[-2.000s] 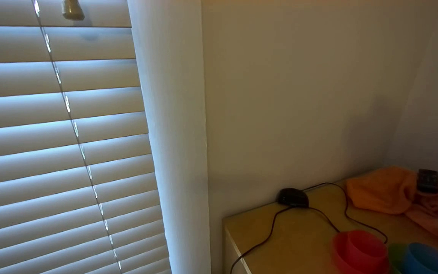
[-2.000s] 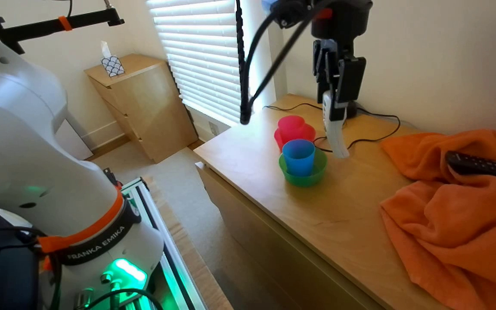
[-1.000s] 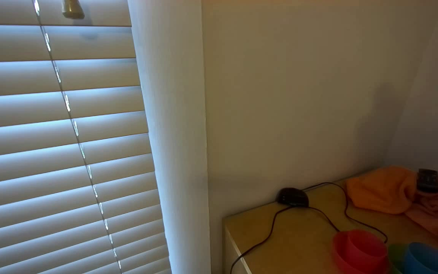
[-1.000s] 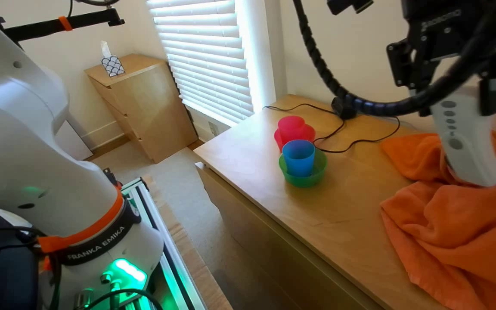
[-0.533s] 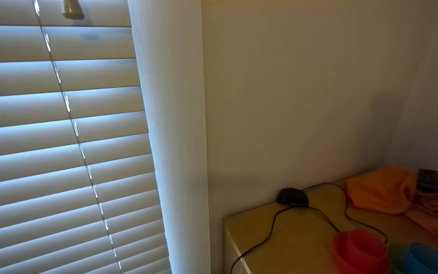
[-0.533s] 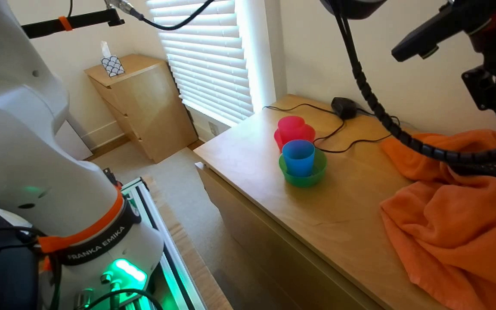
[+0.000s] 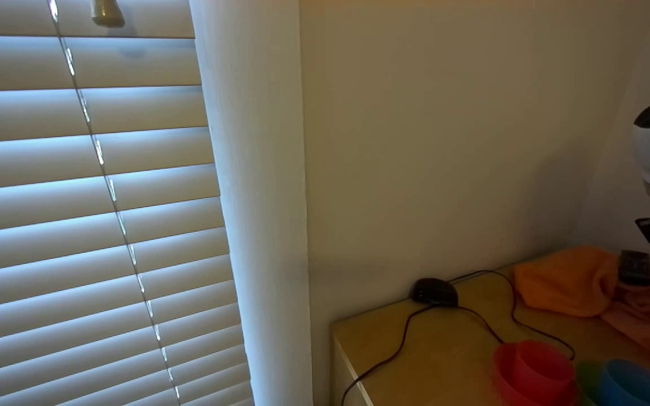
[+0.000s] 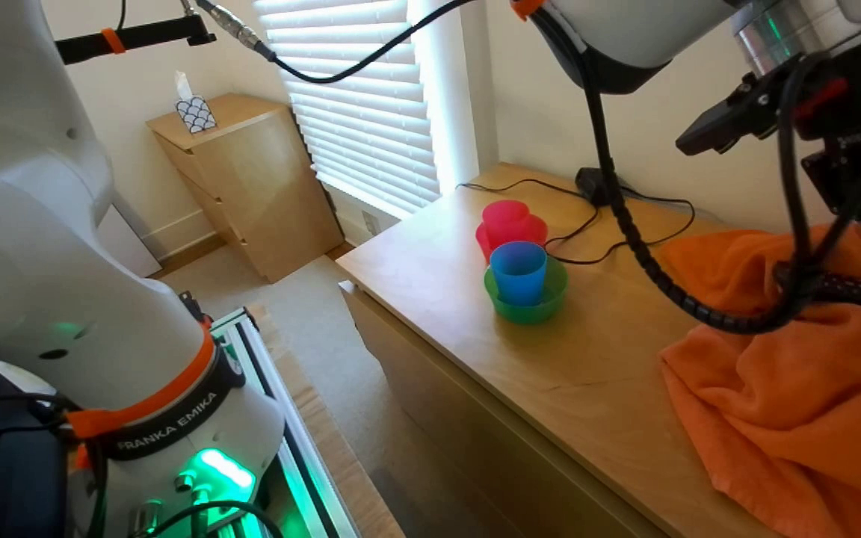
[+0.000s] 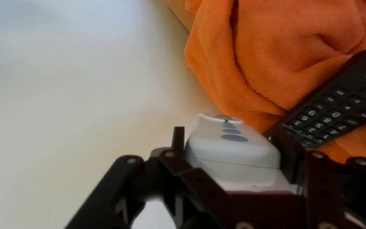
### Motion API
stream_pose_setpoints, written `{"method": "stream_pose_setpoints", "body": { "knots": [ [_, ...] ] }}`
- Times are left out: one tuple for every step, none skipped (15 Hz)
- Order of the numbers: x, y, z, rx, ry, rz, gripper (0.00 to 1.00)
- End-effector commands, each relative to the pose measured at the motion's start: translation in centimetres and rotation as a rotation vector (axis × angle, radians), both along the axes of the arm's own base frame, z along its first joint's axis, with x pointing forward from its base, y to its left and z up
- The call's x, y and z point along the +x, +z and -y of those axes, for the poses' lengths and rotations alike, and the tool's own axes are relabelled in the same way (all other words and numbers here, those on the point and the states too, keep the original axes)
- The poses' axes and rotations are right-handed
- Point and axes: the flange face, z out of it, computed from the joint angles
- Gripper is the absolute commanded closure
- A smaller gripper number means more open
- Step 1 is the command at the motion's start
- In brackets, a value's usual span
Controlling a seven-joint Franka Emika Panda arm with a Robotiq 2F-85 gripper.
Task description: Remove the remote from the cup
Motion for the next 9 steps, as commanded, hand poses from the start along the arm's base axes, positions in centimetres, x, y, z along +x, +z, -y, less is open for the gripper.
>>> {"method": "stream_pose_setpoints", "body": {
  "knots": [
    [-0.6, -1.5, -1.3, -0.004, -0.070, 0.048, 0.57],
    [-0.7, -1.8, -1.4, 0.000, -0.080, 0.059, 0.57],
    [-0.6, -2.0, -1.2, 0.004, -0.086, 0.080, 0.57],
    [-0.5, -2.2, -0.9, 0.001, -0.092, 0.098, 0.57],
    [-0.4, -2.1, -0.5, -0.008, -0.103, 0.122, 0.57],
    [-0.4, -2.0, -0.2, -0.018, -0.111, 0.142, 0.57],
    [-0.4, -1.9, -0.1, -0.029, -0.113, 0.157, 0.57],
    [-0.5, -2.0, 0.0, -0.042, -0.112, 0.169, 0.57],
    [-0.6, -2.4, -0.1, -0.050, -0.112, 0.167, 0.57]
  ]
}}
